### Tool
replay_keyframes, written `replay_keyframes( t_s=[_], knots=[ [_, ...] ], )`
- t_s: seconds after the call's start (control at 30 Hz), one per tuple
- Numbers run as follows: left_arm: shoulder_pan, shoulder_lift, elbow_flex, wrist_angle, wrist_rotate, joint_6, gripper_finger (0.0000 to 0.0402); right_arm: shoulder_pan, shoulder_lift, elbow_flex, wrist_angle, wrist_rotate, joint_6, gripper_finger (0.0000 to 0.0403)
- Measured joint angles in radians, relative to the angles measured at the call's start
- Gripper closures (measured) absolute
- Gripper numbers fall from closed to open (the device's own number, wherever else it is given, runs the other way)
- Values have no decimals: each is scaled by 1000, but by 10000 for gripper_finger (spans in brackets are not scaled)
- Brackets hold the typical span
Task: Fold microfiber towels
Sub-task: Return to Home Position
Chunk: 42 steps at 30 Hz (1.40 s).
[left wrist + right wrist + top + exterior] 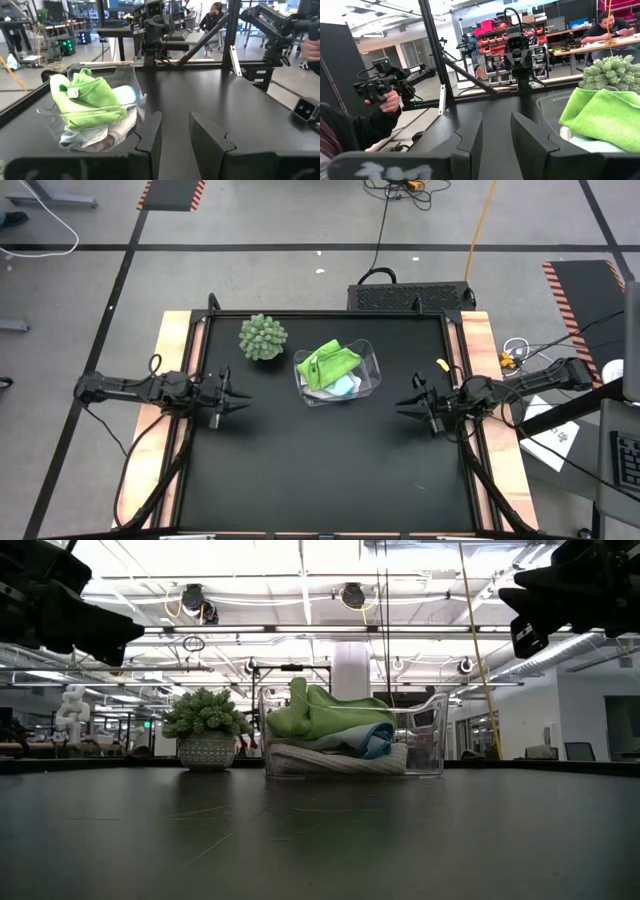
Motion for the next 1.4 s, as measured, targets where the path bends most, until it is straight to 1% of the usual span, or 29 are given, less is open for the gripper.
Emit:
replay_keyframes(
  t_s=[0.47,0.6,1.4],
  knots=[
    [-3,30,0,-3,-1,20,300,0,2,0,-37,1,11,312],
    [-3,30,0,-4,-4,21,300,0,2,0,-37,1,35,312],
    [-3,30,0,1,-9,21,300,0,2,0,-46,2,32,312]
  ],
)
